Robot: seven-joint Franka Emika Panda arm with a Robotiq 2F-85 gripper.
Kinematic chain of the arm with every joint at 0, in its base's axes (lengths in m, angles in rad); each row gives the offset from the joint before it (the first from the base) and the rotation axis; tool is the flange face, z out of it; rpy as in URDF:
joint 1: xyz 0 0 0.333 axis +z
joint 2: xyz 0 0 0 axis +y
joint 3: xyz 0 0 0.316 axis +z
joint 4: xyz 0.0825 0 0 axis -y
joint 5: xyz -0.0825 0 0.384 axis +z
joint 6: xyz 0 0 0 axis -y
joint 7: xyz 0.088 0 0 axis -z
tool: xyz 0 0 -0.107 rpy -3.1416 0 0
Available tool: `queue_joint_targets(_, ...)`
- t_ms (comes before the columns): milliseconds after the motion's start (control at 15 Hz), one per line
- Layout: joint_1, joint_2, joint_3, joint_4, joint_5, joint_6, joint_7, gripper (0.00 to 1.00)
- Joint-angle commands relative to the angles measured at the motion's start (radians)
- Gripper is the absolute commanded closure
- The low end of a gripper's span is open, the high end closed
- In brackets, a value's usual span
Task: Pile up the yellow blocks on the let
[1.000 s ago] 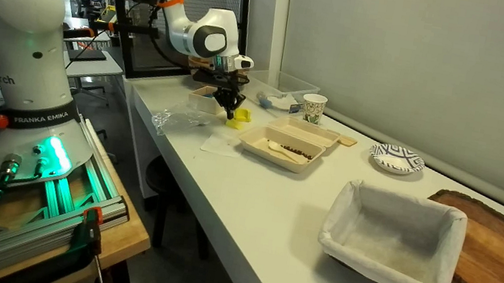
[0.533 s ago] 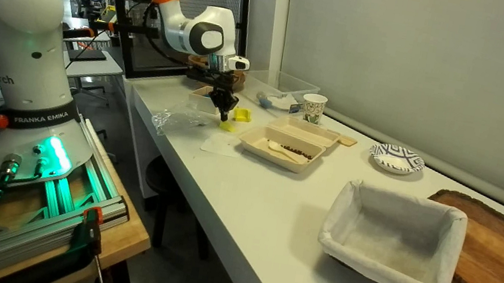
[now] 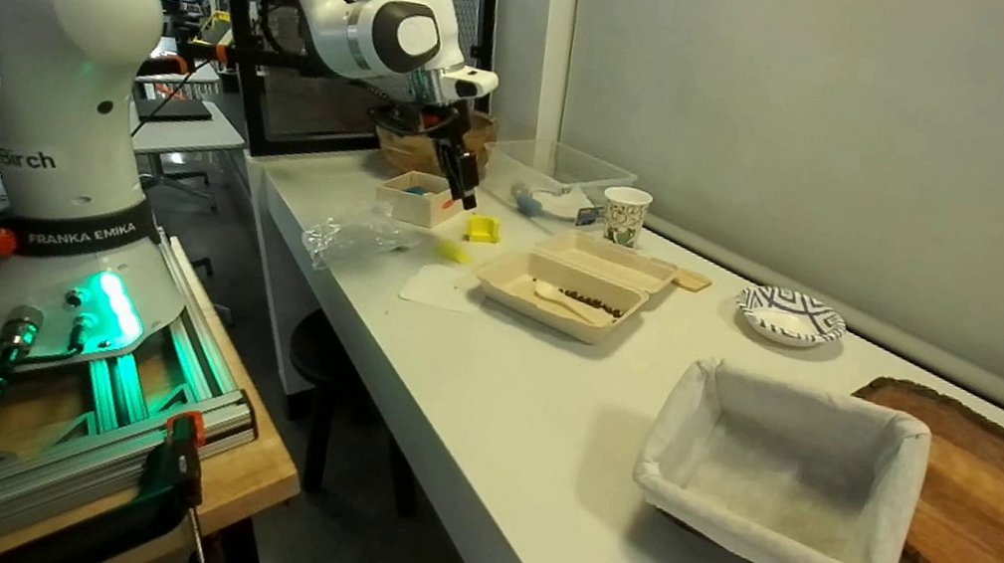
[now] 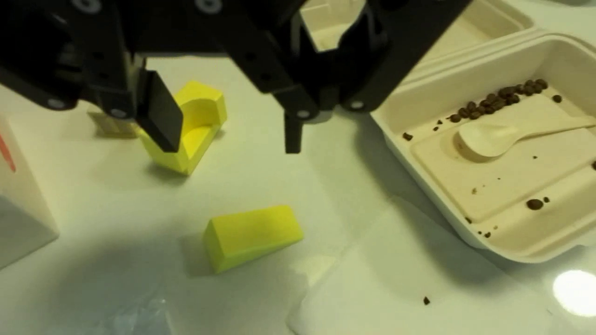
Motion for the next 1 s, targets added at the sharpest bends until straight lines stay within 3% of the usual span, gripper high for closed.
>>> queue_joint_targets(0, 0.050, -0.001, -0.059, 0.002, -0.018, 0.000, 0.064, 0.07)
queue_joint_targets(67, 0.069, -0.001, -0.080, 0.003, -0.024, 0.000, 0.080, 0.25)
queue_joint_targets(200, 0.063, 0.000, -0.072, 0.004, -0.024, 0.000, 0.076, 0.09)
queue_joint_targets(333, 0.061, 0.000, -0.070, 0.004, -0.024, 0.000, 0.074, 0.02)
queue_joint_targets(467, 0.112, 0.101, -0.127, 0.068, -0.035, 0.030, 0.275, 0.00)
queue_joint_targets(933, 0.244, 0.208, -0.211, 0.112, 0.019, -0.065, 0.655, 0.00)
